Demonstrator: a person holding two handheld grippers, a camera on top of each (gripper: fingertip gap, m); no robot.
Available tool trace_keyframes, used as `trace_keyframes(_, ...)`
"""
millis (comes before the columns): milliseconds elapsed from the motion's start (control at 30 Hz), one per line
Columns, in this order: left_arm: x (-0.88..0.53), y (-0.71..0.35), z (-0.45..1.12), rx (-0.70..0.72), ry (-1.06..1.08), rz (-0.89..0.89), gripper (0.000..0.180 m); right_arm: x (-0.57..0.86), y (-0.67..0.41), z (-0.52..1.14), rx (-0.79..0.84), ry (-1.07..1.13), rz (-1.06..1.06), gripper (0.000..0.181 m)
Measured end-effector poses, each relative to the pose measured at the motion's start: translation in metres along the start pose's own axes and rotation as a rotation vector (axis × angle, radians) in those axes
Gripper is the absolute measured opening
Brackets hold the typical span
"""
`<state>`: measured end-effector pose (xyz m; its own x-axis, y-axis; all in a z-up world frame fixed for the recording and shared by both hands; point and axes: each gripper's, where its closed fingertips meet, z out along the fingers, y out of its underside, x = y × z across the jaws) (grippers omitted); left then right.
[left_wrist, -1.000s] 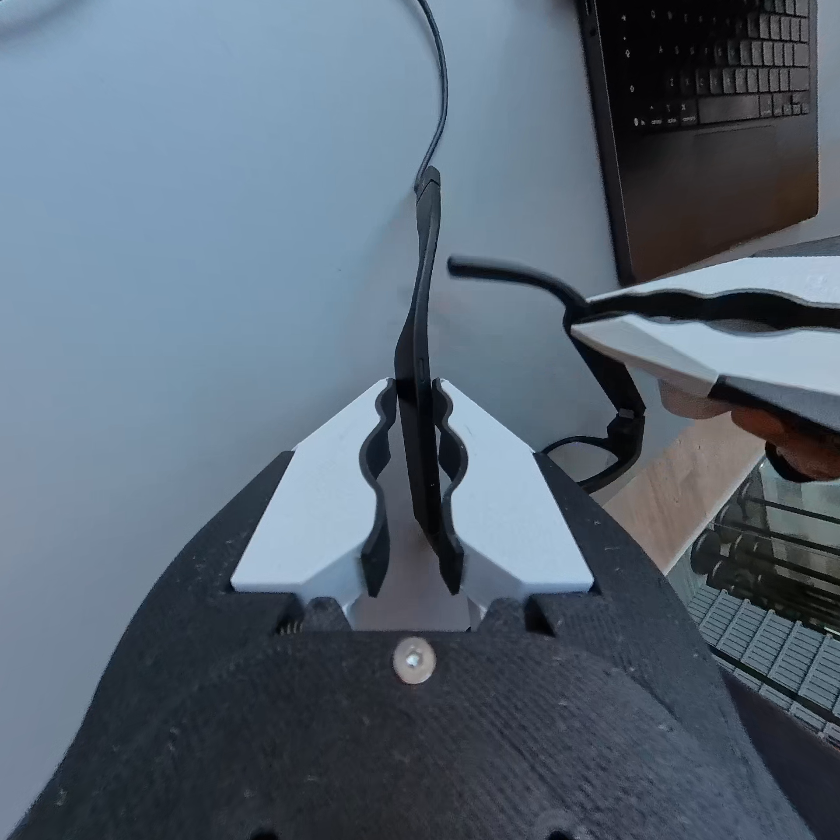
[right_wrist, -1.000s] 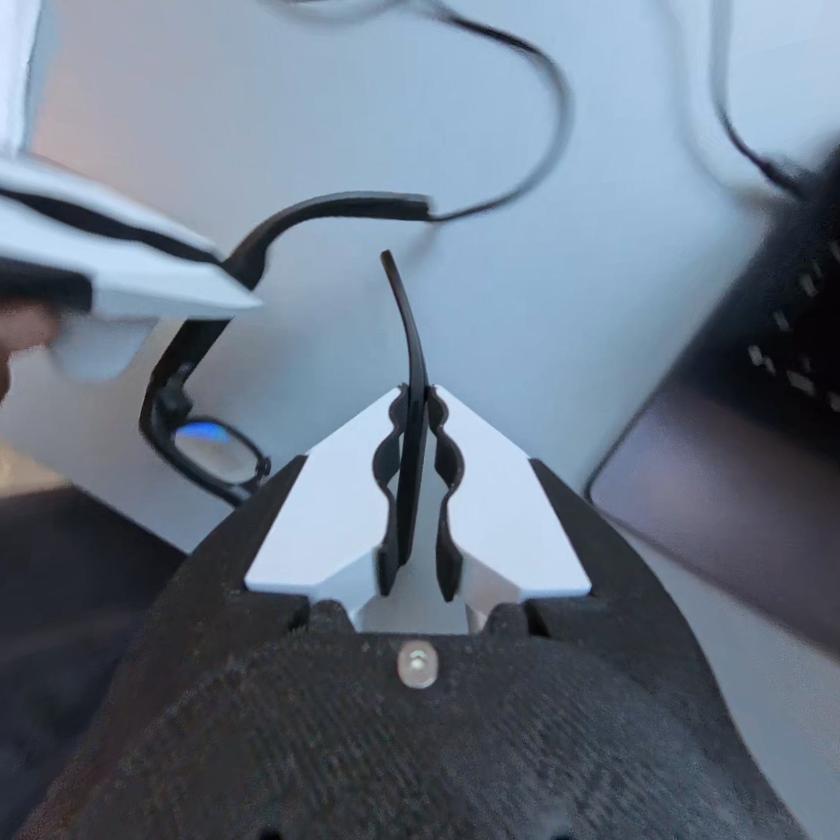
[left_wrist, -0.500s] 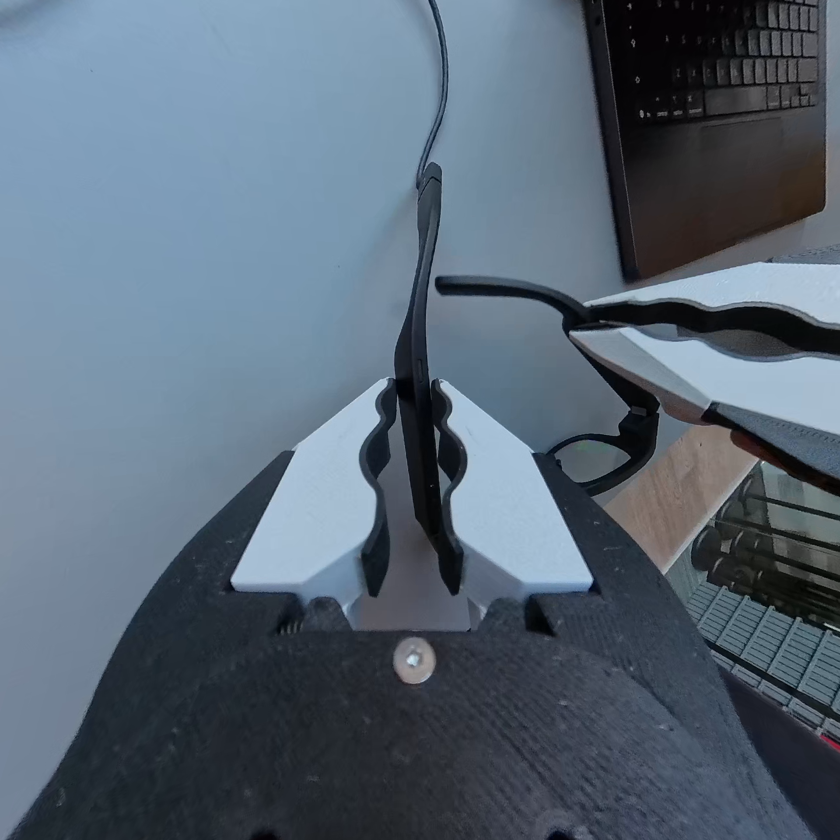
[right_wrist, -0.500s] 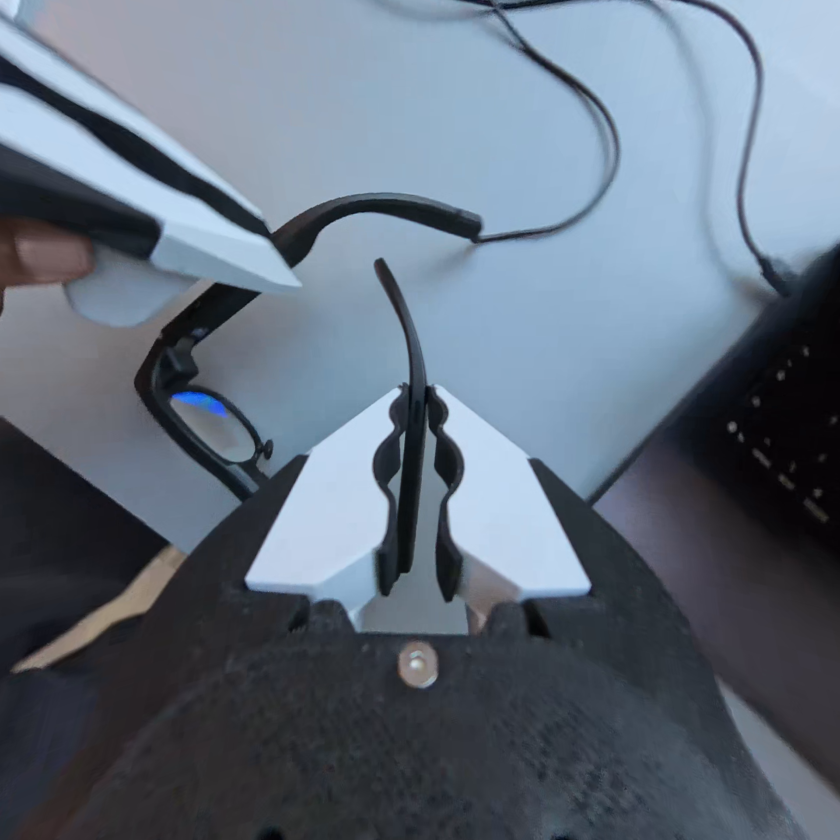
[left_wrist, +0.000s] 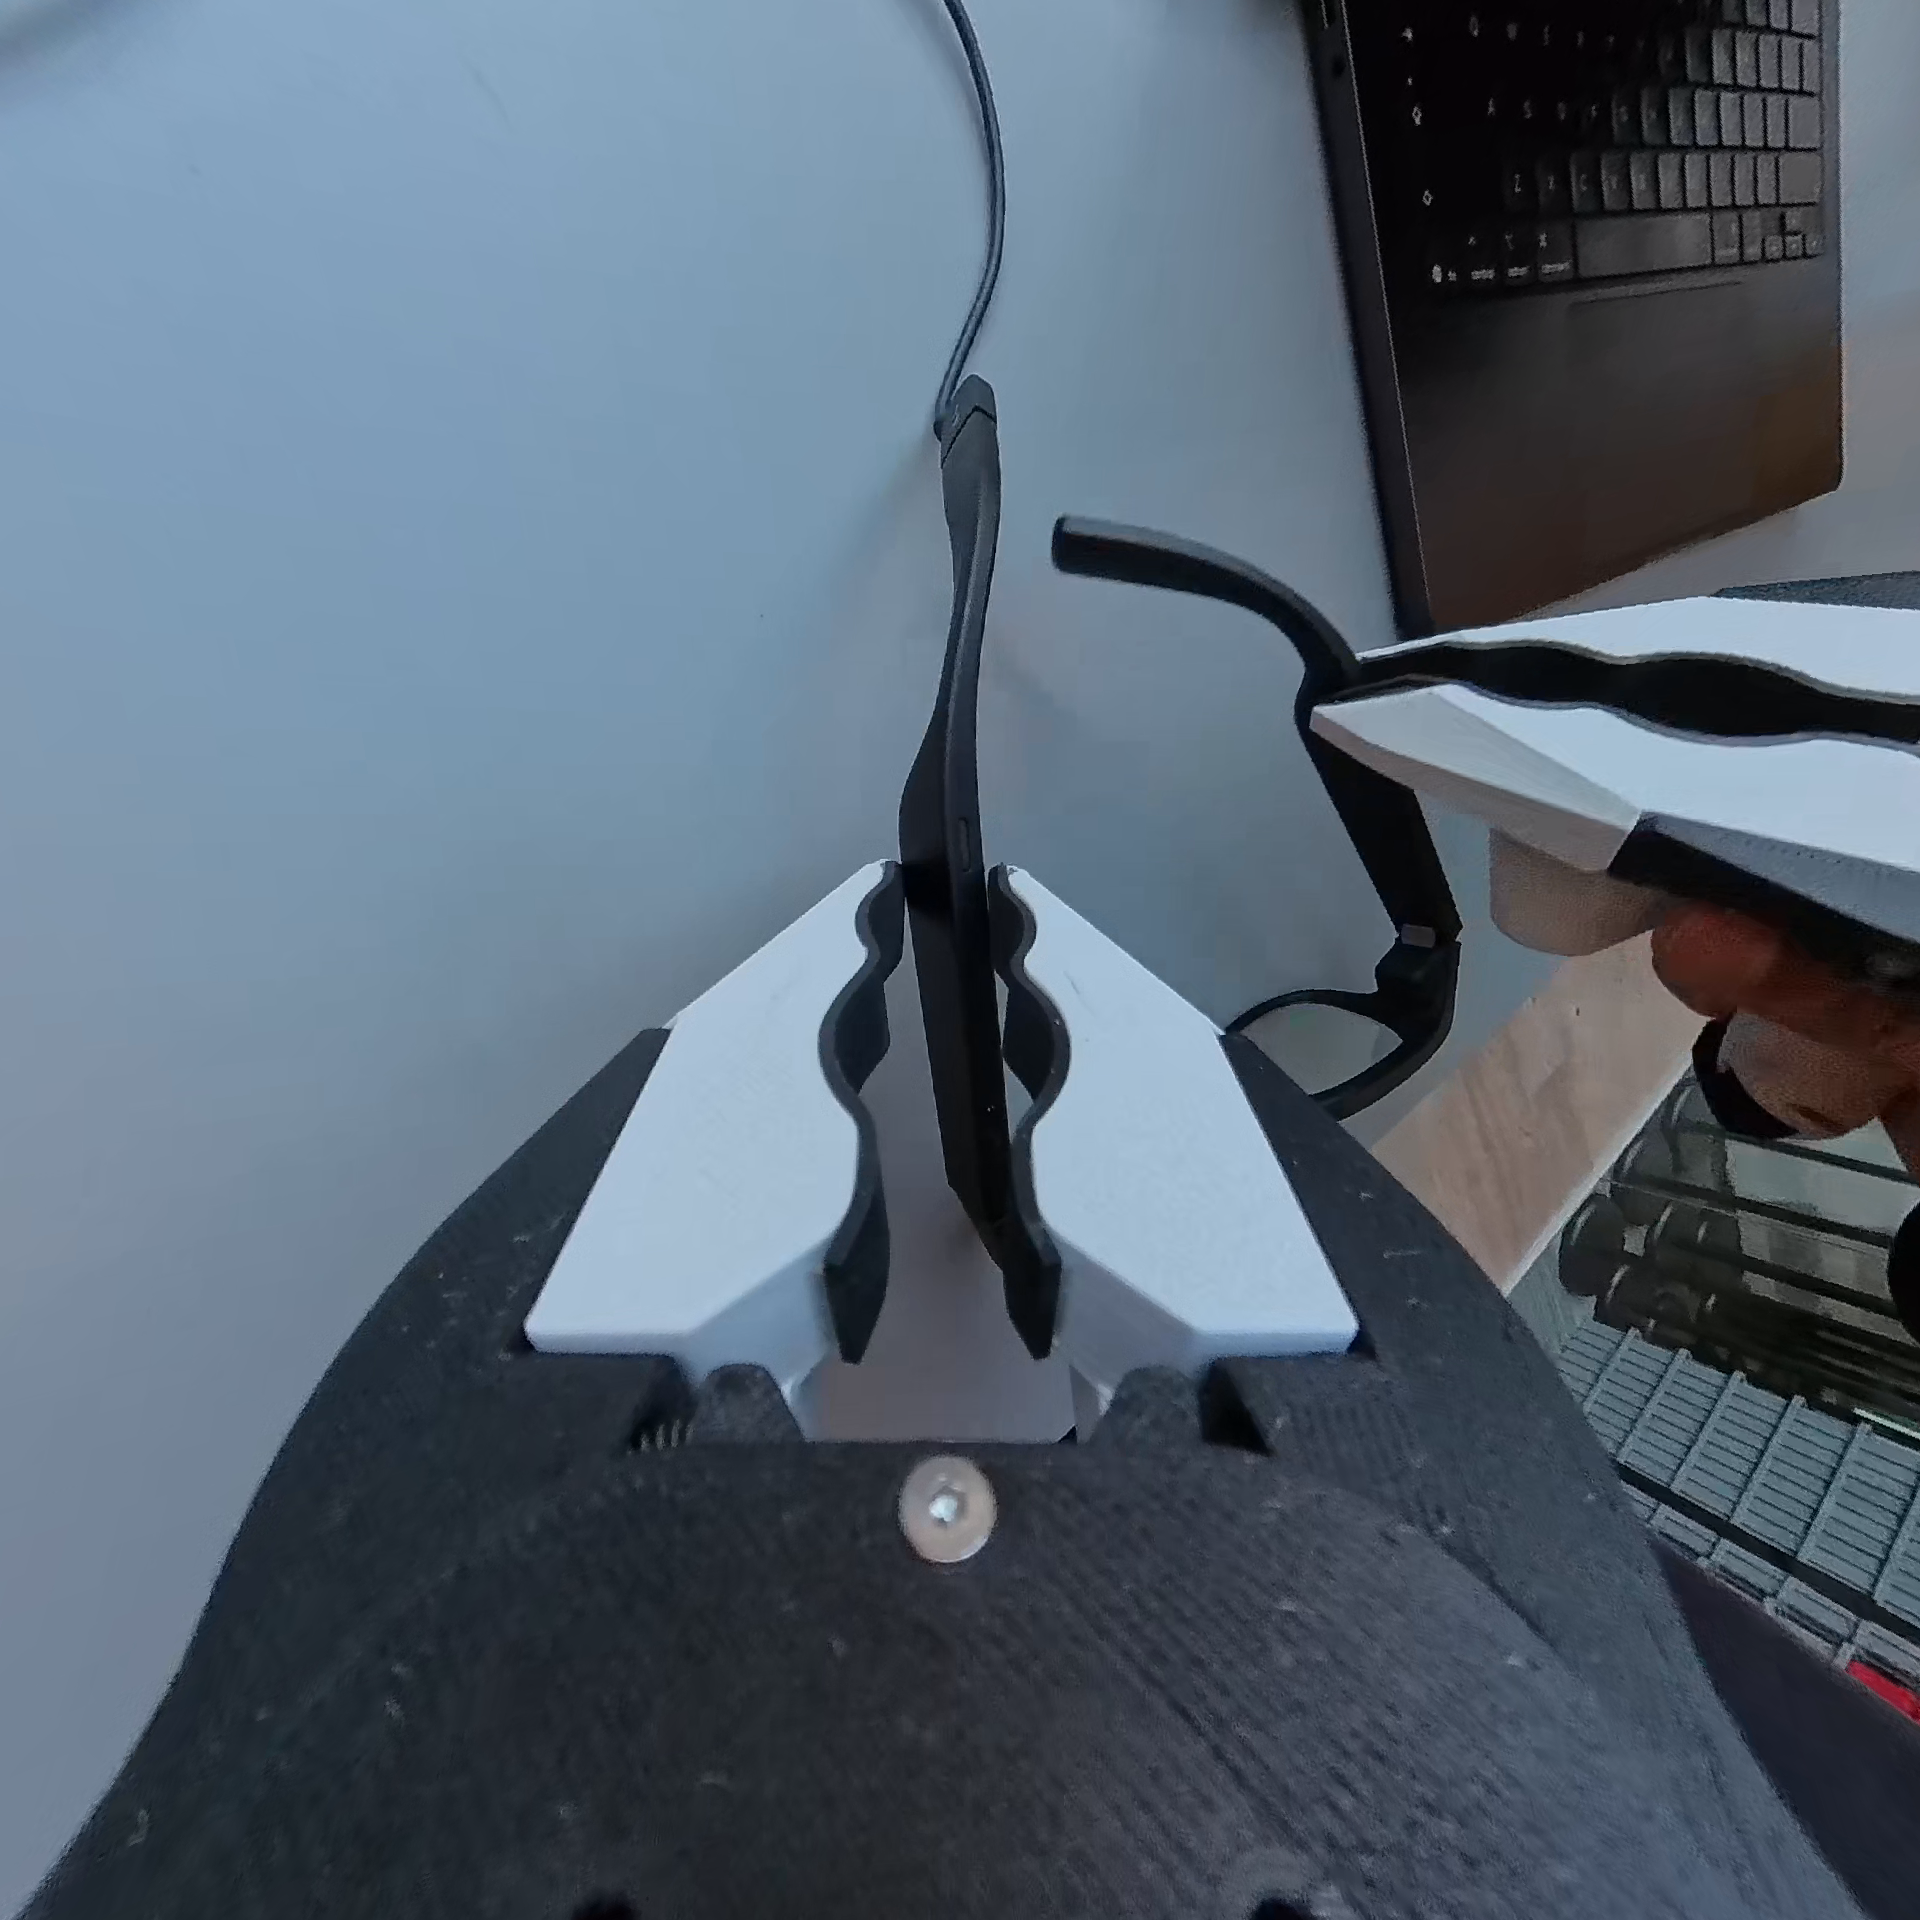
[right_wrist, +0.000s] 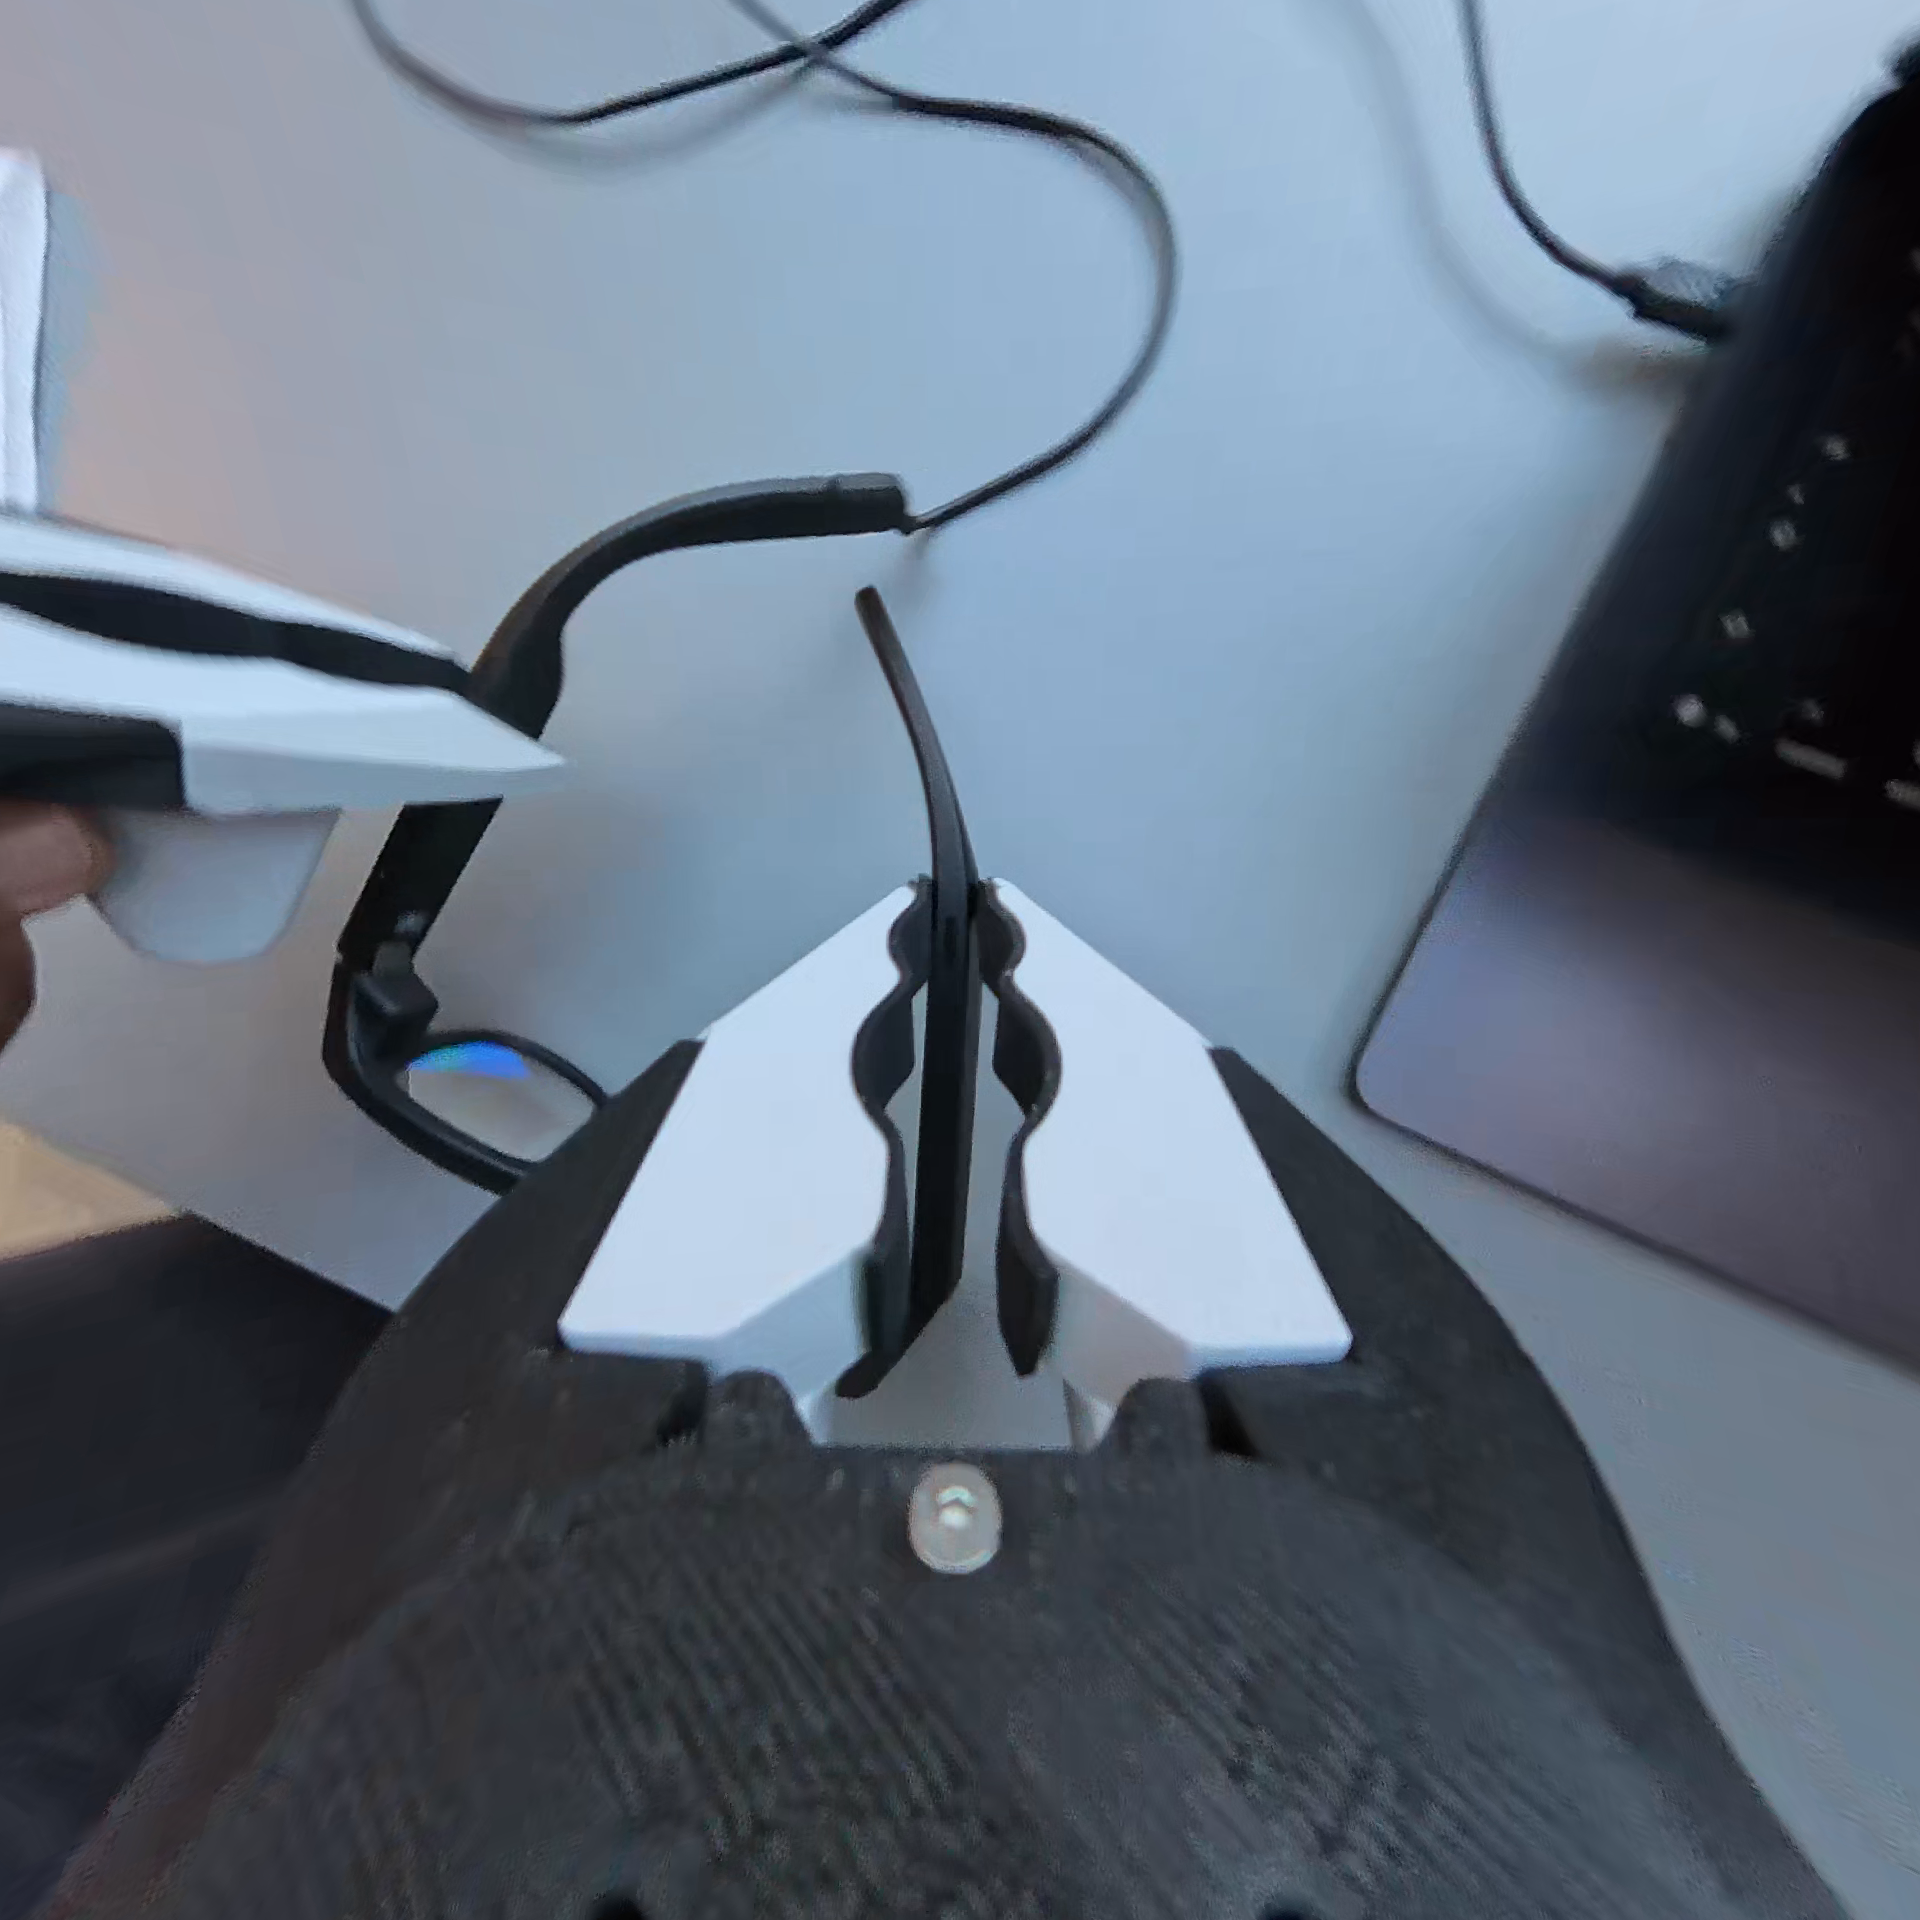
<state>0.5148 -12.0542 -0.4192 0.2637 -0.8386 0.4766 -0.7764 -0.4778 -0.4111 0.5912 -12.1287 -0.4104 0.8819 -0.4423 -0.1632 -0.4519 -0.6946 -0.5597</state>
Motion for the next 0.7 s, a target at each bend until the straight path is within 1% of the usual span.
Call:
trace_keyframes(133,0.0,0.0,0.002,-0.004,0.003,-0.005,0.015,0.026,0.003,-0.005,0.048,0.047,0.317,0.008)
trace_keyframes(200,0.0,0.0,0.002,-0.004,0.006,-0.005,0.015,0.032,0.005,-0.007,0.058,0.05,0.395,0.008)
trace_keyframes(367,0.001,0.0,0.003,-0.01,0.012,0.006,0.015,0.031,0.003,-0.007,0.042,0.101,0.284,0.008)
trace_keyframes(500,0.002,0.002,0.002,-0.021,0.031,0.004,0.017,0.031,0.002,-0.008,0.042,0.106,0.289,0.009)
trace_keyframes(600,0.002,0.004,0.0,-0.042,0.049,0.021,0.036,0.033,0.001,-0.017,0.064,0.111,0.249,0.023)
trace_keyframes(633,0.002,0.005,-0.001,-0.045,0.053,0.024,0.041,0.033,0.002,-0.023,0.069,0.115,0.234,0.03)
trace_keyframes(667,0.0,0.005,-0.003,-0.048,0.051,0.027,0.045,0.033,0.004,-0.029,0.069,0.115,0.22,0.035)
trace_keyframes(700,-0.003,0.005,-0.006,-0.05,0.041,0.029,0.046,0.03,0.01,-0.035,0.06,0.104,0.203,0.036)
